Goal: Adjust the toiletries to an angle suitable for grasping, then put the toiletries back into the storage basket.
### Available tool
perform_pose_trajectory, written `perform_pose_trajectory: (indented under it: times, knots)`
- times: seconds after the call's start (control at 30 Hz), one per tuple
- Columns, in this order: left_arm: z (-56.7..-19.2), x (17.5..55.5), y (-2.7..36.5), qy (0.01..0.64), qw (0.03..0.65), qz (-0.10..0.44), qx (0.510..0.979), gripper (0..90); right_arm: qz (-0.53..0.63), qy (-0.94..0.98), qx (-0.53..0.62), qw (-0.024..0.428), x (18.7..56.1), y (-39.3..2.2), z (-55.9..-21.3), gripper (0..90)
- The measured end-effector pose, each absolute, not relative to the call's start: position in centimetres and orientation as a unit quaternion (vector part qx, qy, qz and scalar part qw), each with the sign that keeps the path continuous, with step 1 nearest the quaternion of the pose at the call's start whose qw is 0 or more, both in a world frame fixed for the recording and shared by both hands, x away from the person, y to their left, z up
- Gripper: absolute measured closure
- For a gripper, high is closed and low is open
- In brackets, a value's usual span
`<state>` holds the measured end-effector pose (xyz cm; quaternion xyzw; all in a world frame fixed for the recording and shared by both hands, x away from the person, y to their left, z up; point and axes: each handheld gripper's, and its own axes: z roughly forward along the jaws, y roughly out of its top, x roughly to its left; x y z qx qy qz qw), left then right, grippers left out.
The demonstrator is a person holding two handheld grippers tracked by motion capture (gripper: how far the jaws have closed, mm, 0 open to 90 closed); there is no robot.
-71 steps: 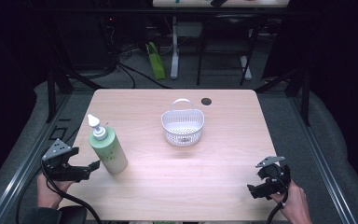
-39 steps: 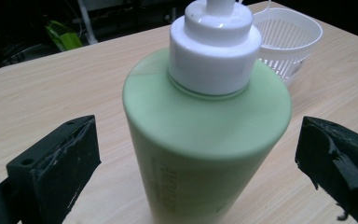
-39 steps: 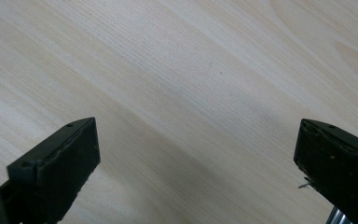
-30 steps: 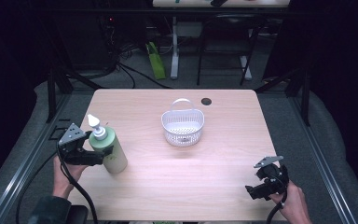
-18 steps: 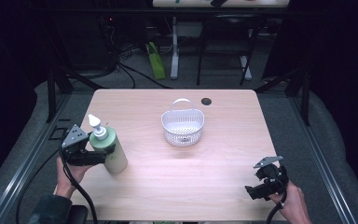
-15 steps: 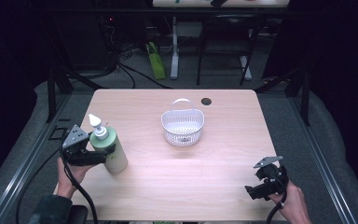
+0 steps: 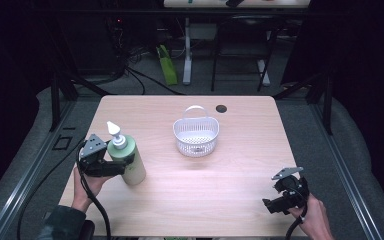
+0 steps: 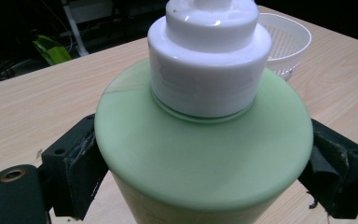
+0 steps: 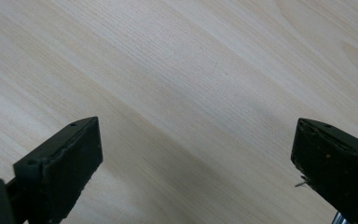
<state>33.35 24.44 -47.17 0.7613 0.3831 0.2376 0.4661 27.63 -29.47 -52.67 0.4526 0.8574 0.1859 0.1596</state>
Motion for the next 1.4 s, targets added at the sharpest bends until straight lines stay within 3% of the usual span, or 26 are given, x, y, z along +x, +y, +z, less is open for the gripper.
perform_pose_trajectory:
  times: [0.43, 0.77, 1.4]
  knots:
    - [-47.1, 34.2, 21.5, 0.365, 0.470, 0.226, 0.771, 11.9, 0.184, 0.859, 0.451, 0.158, 27.7, -29.5, -52.8, 1.5]
    - [-46.9, 34.1, 21.7, 0.362, 0.477, 0.220, 0.770, 11.3, 0.185, 0.860, 0.449, 0.159, 27.5, -29.5, -52.8, 1.5]
    - [-45.2, 33.5, 22.0, 0.359, 0.525, 0.218, 0.740, 0.0, 0.189, 0.860, 0.446, 0.163, 27.5, -29.5, -52.6, 1.5]
